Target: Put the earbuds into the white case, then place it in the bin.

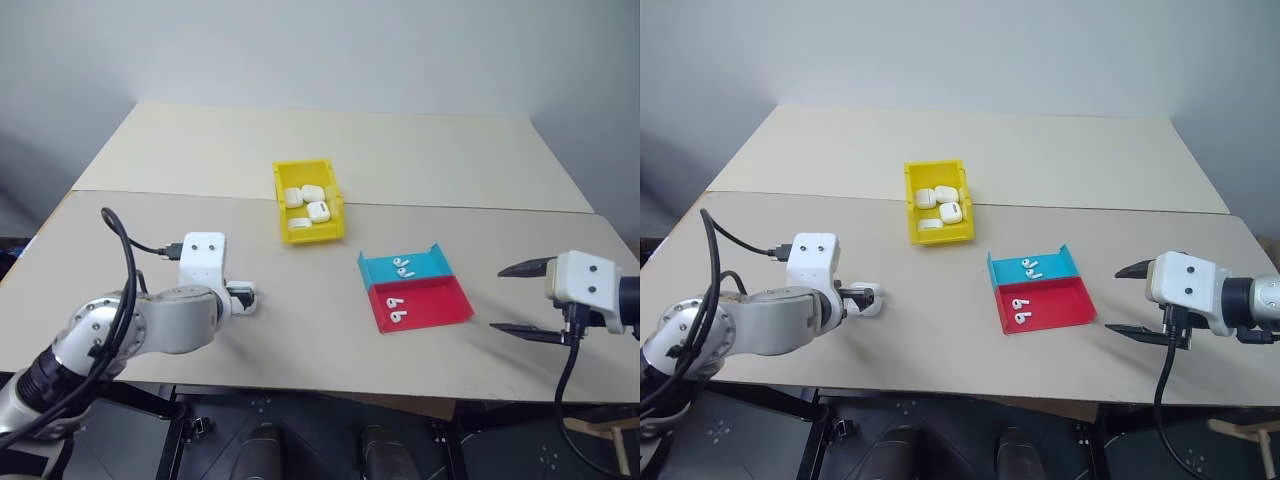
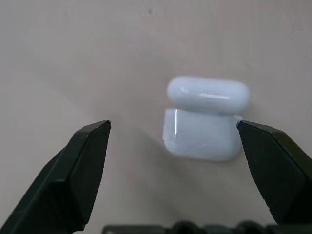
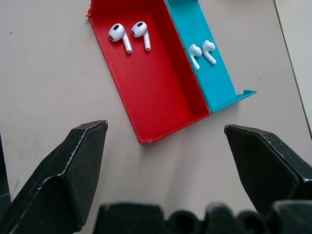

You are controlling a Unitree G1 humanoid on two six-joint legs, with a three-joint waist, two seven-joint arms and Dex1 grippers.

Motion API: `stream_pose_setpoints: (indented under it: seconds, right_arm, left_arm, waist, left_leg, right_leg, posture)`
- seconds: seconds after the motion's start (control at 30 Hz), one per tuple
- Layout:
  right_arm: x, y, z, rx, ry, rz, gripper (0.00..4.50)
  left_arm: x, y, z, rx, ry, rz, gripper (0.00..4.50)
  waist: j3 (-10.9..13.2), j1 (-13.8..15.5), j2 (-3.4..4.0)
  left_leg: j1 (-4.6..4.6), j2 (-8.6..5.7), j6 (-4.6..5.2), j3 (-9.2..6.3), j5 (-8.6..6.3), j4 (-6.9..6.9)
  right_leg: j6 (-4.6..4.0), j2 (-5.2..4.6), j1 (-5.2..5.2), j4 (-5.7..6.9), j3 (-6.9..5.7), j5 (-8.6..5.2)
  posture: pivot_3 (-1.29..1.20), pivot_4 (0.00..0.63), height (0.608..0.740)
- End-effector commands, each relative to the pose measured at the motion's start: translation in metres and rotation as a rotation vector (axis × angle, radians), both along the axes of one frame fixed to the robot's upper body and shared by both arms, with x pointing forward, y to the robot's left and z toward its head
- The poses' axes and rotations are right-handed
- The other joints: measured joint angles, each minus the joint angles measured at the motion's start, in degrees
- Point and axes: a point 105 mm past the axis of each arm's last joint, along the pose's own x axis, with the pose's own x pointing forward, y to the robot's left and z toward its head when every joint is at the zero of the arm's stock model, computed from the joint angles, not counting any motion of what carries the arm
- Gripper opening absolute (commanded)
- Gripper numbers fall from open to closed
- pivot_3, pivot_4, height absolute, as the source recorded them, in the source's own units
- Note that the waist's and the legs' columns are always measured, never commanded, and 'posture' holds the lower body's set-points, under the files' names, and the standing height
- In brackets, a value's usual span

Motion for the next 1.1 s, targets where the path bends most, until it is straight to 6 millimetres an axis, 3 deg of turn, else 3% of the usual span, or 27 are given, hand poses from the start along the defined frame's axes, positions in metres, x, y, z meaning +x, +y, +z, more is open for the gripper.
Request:
stream_pose_setpoints:
  seconds: [0.03, 0.17, 0.67, 0.87, 1.1]
  right_arm:
    - [-0.001, -0.002, 0.011, -0.002, -0.058, -0.022, 4.46]
    - [-0.004, -0.004, 0.007, -0.004, -0.057, -0.039, 4.46]
    - [-0.004, -0.003, 0.002, 0.002, -0.064, -0.067, 4.46]
    - [-0.004, -0.003, -0.003, 0.003, -0.069, -0.078, 4.46]
    - [-0.004, -0.003, -0.003, 0.003, -0.075, -0.084, 4.46]
  left_arm:
    - [0.004, -0.003, 0.000, -0.054, 0.011, -0.025, 4.50]
    - [0.005, 0.001, -0.003, 0.024, 0.037, -0.046, 4.50]
    - [0.006, -0.001, -0.010, 0.036, 0.085, -0.107, 4.50]
    - [0.004, -0.005, -0.022, 0.015, 0.132, -0.117, 4.50]
    - [0.010, -0.006, -0.018, 0.038, 0.135, -0.131, 4.50]
  waist:
    - [0.00, 0.01, 0.00]
    - [0.00, -0.06, -0.02]
    - [0.00, -0.04, -0.02]
    - [0.00, -0.04, -0.03]
    - [0.00, -0.03, -0.03]
  left_leg:
    - [-0.02, 0.00, 0.00, -0.01, 0.00, 0.00]
    - [0.00, 0.00, -0.01, -0.03, 0.01, 0.00]
    - [-0.01, -0.01, -0.03, -0.04, 0.01, 0.00]
    - [-0.02, -0.01, -0.03, -0.04, 0.01, 0.00]
    - [-0.01, -0.01, -0.03, -0.04, 0.01, 0.00]
  right_leg:
    - [0.00, 0.00, -0.01, -0.01, -0.01, 0.00]
    - [0.00, 0.01, -0.01, 0.02, -0.01, 0.00]
    - [0.00, 0.00, -0.01, 0.01, -0.01, 0.00]
    - [0.00, 0.00, -0.01, 0.00, -0.01, 0.00]
    - [0.00, 0.00, -0.01, 0.00, -0.01, 0.00]
  posture:
    - [0.00, 0.150, 0.740]
    - [0.00, 0.150, 0.740]
    - [0.00, 0.150, 0.740]
    - [0.00, 0.150, 0.740]
    - [0.00, 0.150, 0.740]
